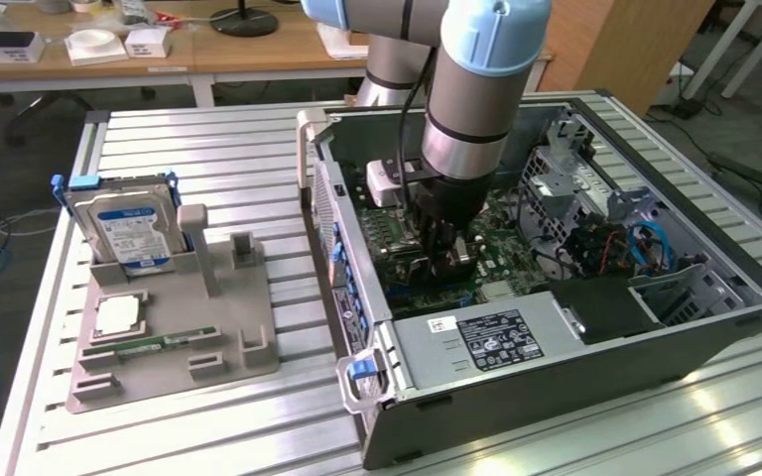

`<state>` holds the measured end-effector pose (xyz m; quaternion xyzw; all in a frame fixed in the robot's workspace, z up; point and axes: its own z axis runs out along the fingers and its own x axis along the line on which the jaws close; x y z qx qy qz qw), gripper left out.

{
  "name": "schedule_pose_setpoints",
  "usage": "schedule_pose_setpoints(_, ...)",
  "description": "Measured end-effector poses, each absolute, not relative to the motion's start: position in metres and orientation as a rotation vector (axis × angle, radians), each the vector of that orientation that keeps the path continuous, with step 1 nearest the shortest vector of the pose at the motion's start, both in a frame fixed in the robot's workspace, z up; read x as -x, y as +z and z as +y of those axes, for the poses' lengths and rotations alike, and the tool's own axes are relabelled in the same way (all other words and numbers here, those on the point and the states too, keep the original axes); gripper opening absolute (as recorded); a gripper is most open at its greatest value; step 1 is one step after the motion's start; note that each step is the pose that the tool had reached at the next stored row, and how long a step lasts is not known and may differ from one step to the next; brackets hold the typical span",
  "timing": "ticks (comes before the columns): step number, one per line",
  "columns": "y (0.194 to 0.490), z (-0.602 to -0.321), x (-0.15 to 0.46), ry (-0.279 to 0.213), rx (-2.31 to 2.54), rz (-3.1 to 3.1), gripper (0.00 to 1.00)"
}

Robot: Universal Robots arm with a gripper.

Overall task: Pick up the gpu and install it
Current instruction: 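Insert the gpu into the slot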

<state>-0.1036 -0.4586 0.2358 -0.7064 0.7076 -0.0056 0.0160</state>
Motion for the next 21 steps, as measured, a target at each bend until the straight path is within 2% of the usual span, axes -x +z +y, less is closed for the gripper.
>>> schedule_pose_setpoints(1, 0.2361, -0.4588, 0.1037, -0.018, 2.197, 2.201, 0.34)
schedule_pose_setpoints(21, 0.2455, -0.4588, 0.1038, -0.018, 2.197, 2.201, 0.34)
